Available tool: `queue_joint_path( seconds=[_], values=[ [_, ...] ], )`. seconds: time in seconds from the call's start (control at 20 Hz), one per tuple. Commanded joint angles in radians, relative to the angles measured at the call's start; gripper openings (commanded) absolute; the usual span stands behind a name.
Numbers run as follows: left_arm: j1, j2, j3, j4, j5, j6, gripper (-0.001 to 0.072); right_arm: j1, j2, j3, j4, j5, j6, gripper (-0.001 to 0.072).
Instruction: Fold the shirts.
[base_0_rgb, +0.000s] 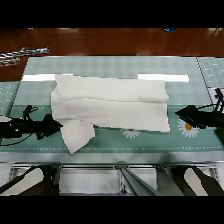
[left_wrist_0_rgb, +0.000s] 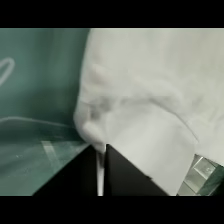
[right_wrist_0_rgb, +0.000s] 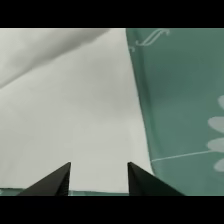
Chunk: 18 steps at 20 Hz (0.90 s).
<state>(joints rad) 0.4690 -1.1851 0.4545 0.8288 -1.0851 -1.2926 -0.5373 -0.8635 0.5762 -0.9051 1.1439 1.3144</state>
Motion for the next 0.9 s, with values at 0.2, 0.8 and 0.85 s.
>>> queue_joint_path(
  seconds=[0.2, 0.8, 0.85],
  values=[
    [-0.04, -0.023, 0.053, -0.018, -0.051, 0.078, 0.0018, -0.211, 0.001, -0.064, -0.242, 0.114, 0.125, 0.0416],
    [-0.039, -0.023, 0.053, -0.018, -0.07, 0.077, 0.0018, 0.061, -0.311, -0.108, 0.068, -0.01, 0.035, 0.0416],
    [-0.039, -0.023, 0.053, -0.018, -0.07, 0.077, 0.0018, 0.088, -0.332, -0.096, 0.093, -0.04, 0.035, 0.0416]
  ],
)
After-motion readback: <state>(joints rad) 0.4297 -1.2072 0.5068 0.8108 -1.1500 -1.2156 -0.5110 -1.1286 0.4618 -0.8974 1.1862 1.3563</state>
